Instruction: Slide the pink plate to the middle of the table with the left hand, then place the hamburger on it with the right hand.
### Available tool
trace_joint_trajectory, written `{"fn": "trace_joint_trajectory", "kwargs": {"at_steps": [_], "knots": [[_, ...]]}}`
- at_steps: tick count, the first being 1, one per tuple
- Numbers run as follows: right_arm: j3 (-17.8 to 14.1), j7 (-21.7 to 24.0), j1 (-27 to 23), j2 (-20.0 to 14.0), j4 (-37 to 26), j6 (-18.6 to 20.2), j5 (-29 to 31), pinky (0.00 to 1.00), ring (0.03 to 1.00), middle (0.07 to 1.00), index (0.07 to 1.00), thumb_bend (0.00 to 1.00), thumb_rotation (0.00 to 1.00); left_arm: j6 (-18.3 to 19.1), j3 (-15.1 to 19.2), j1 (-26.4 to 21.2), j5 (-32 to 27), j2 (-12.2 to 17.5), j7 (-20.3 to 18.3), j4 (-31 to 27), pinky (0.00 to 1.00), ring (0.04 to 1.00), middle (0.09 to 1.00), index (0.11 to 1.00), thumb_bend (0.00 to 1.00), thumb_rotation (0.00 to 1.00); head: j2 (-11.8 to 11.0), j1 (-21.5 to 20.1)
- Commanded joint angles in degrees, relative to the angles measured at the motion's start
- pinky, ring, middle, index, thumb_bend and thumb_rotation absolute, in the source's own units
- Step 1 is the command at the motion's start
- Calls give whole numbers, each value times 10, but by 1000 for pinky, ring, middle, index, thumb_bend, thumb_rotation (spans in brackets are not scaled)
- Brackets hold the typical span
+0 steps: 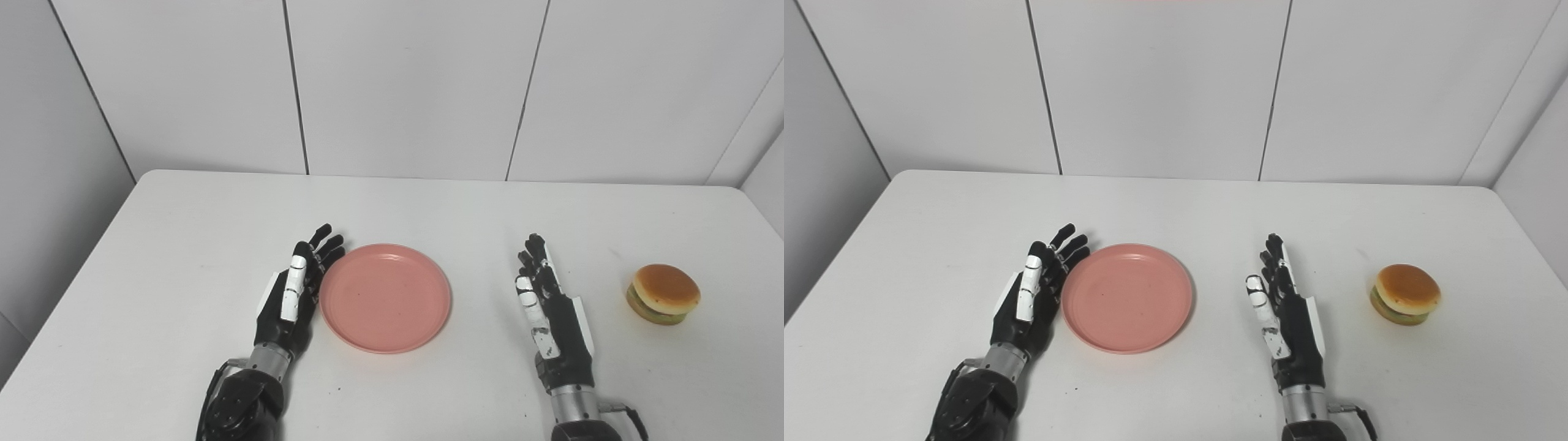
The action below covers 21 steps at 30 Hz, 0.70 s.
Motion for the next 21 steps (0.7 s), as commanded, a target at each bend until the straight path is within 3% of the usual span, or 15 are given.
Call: {"fn": "trace_joint_trajectory", "kwargs": {"at_steps": [1, 7, 12, 21], "knots": [[9, -2, 43, 16, 51, 8, -1, 1000, 983, 994, 987, 597, 845, 0, -9, 27, 0, -14, -7, 17, 938, 901, 893, 882, 605, 1000, 1, -1], [15, 2, 44, 14, 46, 16, -6, 1000, 991, 1000, 997, 560, 868, -33, -12, 36, 5, -28, -13, 26, 901, 880, 878, 861, 618, 992, 5, -19], [18, 2, 46, 16, 38, 28, -5, 1000, 989, 998, 993, 570, 854, -29, -36, 58, 21, -33, -17, -7, 972, 925, 920, 909, 592, 1000, 11, -27], [18, 2, 48, 15, 31, 30, -7, 1000, 981, 997, 991, 536, 873, -15, -52, 70, 33, -47, -8, -23, 969, 917, 906, 901, 595, 1000, 19, -24]]}}
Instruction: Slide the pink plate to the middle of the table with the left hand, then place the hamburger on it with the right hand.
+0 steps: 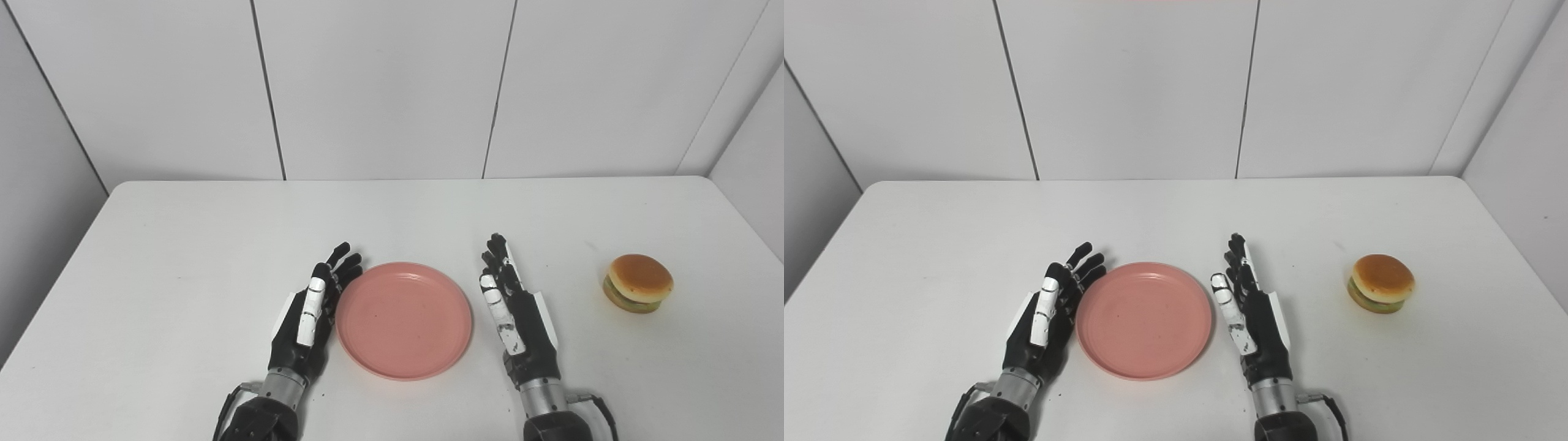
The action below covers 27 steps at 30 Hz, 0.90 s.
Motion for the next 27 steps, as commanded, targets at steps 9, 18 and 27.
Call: {"fn": "trace_joint_trajectory", "kwargs": {"at_steps": [9, 18, 27], "knots": [[8, 1, 46, 6, 36, 8, -2, 1000, 982, 997, 994, 536, 898, -1, -11, 32, 7, -13, 2, 13, 973, 928, 917, 913, 570, 1000, 0, -3], [5, -2, 44, 8, 38, 11, -2, 1000, 981, 995, 991, 546, 882, -69, 12, 16, 28, -4, 19, 66, 1000, 980, 966, 946, 567, 1000, -3, -5], [-1, -24, 37, 9, 43, 15, -26, 991, 973, 992, 978, 595, 875, -133, 23, 13, 58, -8, 57, 100, 1000, 991, 988, 981, 518, 1000, -6, -10]]}}
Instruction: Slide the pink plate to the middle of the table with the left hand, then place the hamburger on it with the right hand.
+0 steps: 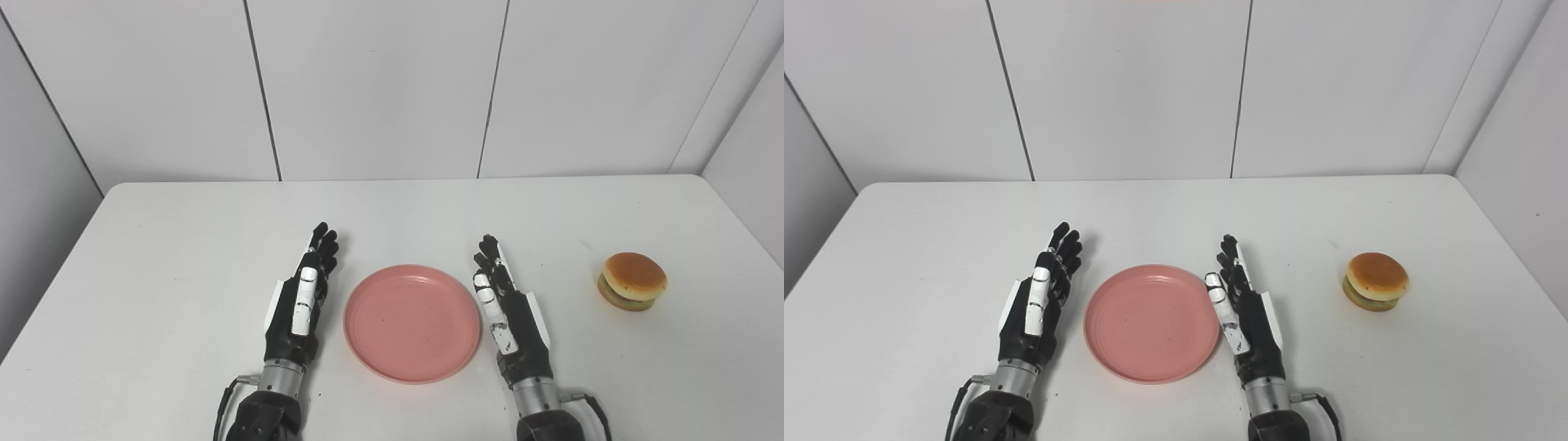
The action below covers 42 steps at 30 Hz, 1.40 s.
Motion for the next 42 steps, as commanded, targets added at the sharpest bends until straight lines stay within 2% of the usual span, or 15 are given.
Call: {"fn": "trace_joint_trajectory", "kwargs": {"at_steps": [1, 4, 6, 9, 12, 17, 20, 22, 25, 30, 32, 36, 39, 42], "knots": [[-2, -17, 36, 3, 38, 13, -15, 989, 976, 993, 977, 614, 882, -21, 6, 37, 3, 2, 5, 52, 1000, 990, 988, 981, 517, 1000, 0, 0], [-5, -24, 23, -9, 49, 7, -33, 981, 994, 998, 991, 660, 887, -25, 8, 35, 11, 1, 14, 58, 1000, 988, 989, 983, 522, 1000, -1, 0], [-3, -29, 17, -19, 51, 4, -51, 978, 999, 1000, 998, 644, 896, -17, 6, 35, 15, -1, 20, 56, 1000, 991, 992, 986, 521, 1000, -1, -2], [-3, -57, -6, -30, 65, -47, -91, 955, 993, 1000, 999, 590, 894, -9, -2, 40, 19, 0, 18, 48, 1000, 999, 999, 998, 528, 1000, 1, -10], [-4, -79, -33, -40, 76, -89, -114, 949, 992, 1000, 997, 535, 844, 24, -4, 48, 20, 0, 17, 27, 1000, 1000, 1000, 997, 552, 1000, 0, -12], [-11, -90, -66, -62, 12, -35, -172, 946, 997, 1000, 1000, 539, 819, 48, -9, 60, 13, 3, 6, 5, 1000, 1000, 1000, 1000, 550, 1000, 9, -18], [-20, -70, -74, -84, -50, 30, -197, 925, 952, 1000, 995, 543, 768, 54, -6, 63, 1, 2, 2, 2, 1000, 1000, 1000, 1000, 535, 1000, 14, -21], [-25, -53, -77, -99, -87, 73, -201, 938, 975, 1000, 999, 559, 700, 60, -2, 63, -6, 0, 2, 2, 1000, 1000, 1000, 1000, 525, 1000, 14, -21], [-32, -40, -80, -118, -127, 114, -213, 932, 982, 1000, 998, 582, 717, 67, 2, 65, -14, -1, 5, -1, 1000, 1000, 1000, 1000, 553, 1000, 17, -20], [-56, -42, -86, -158, -154, 125, -226, 889, 963, 989, 986, 617, 741, 87, 2, 68, -16, 1, 6, -12, 1000, 1000, 1000, 1000, 553, 1000, 19, -21], [-64, -34, -91, -173, -160, 135, -226, 912, 968, 982, 980, 635, 726, 85, 2, 67, -15, 3, 4, -11, 1000, 1000, 1000, 1000, 553, 1000, 17, -21], [-76, -25, -96, -187, -174, 163, -227, 886, 943, 966, 967, 685, 695, 81, 5, 65, -15, 4, 7, -7, 1000, 1000, 1000, 1000, 559, 1000, 15, -22], [-82, -30, -95, -206, -173, 170, -249, 875, 940, 964, 963, 684, 661, 74, 15, 60, -21, 7, 8, 3, 1000, 1000, 1000, 1000, 566, 1000, 11, -45], [-88, -36, -94, -218, -174, 184, -277, 847, 926, 959, 961, 691, 630, 67, 22, 53, -41, 20, -10, 18, 1000, 1000, 1000, 1000, 542, 1000, 6, -77]]}}
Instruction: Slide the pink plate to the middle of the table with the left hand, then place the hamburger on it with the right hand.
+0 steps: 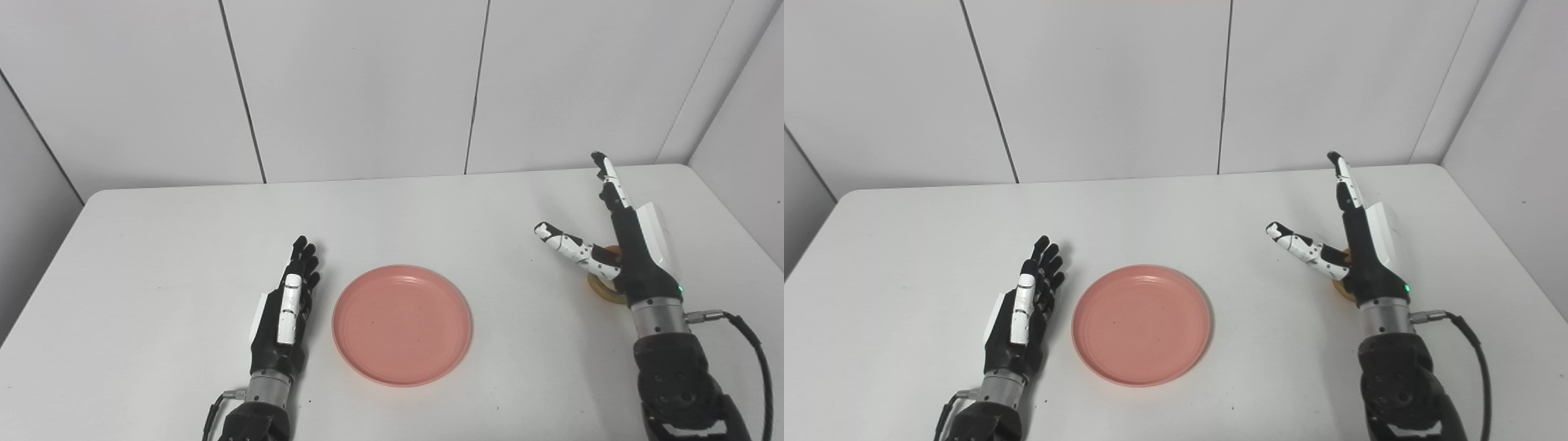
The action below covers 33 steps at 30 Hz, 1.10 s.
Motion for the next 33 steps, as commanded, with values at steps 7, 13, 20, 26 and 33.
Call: {"fn": "trace_joint_trajectory", "kwargs": {"at_steps": [7, 13, 20, 26, 33], "knots": [[-12, -18, -18, -20, -9, 33, -58, 787, 900, 940, 945, 726, 564, -17, 22, 30, -30, 41, -41, 66, 1000, 1000, 1000, 1000, 535, 1000, -12, -71], [-15, -22, -26, -18, 3, 57, -75, 775, 893, 931, 933, 762, 520, -2, 36, 27, -46, 47, -49, 64, 1000, 1000, 1000, 1000, 499, 1000, -7, -112], [-15, -27, -32, -24, 18, 80, -94, 781, 900, 934, 945, 769, 525, 7, 44, 24, -54, 50, -45, 60, 1000, 1000, 1000, 1000, 475, 1000, -4, -125], [-16, -23, -36, -26, 29, 105, -100, 766, 899, 938, 956, 809, 501, 6, 48, 24, -54, 53, -53, 55, 1000, 1000, 1000, 1000, 457, 1000, -1, -130], [1, -6, -43, -33, 60, 130, -114, 765, 893, 933, 957, 869, 482, 21, 48, 23, -52, 60, -56, 50, 1000, 1000, 1000, 1000, 490, 1000, 1, -130]]}}
